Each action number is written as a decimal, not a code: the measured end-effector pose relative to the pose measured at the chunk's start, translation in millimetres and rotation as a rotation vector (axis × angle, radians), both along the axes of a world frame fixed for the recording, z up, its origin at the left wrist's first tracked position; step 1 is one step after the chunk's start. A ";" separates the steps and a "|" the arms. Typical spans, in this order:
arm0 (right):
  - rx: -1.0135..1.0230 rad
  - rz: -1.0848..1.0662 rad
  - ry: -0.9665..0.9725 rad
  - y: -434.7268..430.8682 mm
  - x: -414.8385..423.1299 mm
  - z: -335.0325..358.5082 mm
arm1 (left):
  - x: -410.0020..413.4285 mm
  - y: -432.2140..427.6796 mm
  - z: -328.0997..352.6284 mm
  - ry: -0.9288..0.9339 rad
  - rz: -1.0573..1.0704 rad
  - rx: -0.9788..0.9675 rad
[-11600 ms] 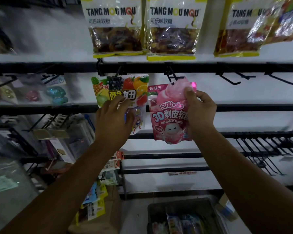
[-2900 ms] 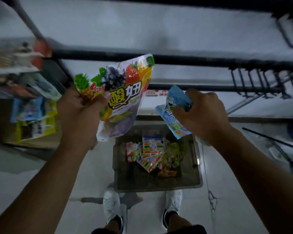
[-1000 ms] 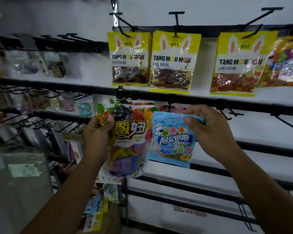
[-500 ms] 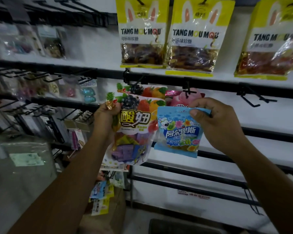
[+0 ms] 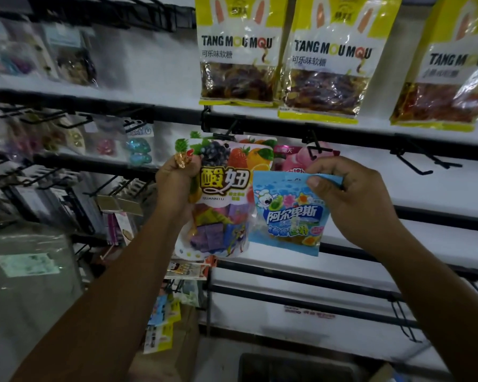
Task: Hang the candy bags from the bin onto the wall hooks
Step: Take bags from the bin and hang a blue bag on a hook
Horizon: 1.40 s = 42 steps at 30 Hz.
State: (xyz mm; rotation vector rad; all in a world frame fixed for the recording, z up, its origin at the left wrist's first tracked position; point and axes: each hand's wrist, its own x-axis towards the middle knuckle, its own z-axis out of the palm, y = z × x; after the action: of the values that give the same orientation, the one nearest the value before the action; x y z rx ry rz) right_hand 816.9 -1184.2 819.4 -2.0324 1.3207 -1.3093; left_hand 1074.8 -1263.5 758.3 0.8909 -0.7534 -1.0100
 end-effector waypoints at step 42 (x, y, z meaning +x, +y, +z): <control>-0.117 -0.033 -0.229 -9.0 -44.7 54.6 | -36.3 25.2 28.0 -1.275 0.560 -0.350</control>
State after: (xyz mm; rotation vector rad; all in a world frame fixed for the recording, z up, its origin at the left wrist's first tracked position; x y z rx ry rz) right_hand 772.2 -1193.2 874.0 -1.8729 1.2038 -1.6145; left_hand 1038.5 -1238.3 786.3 1.2983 -1.5450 0.3114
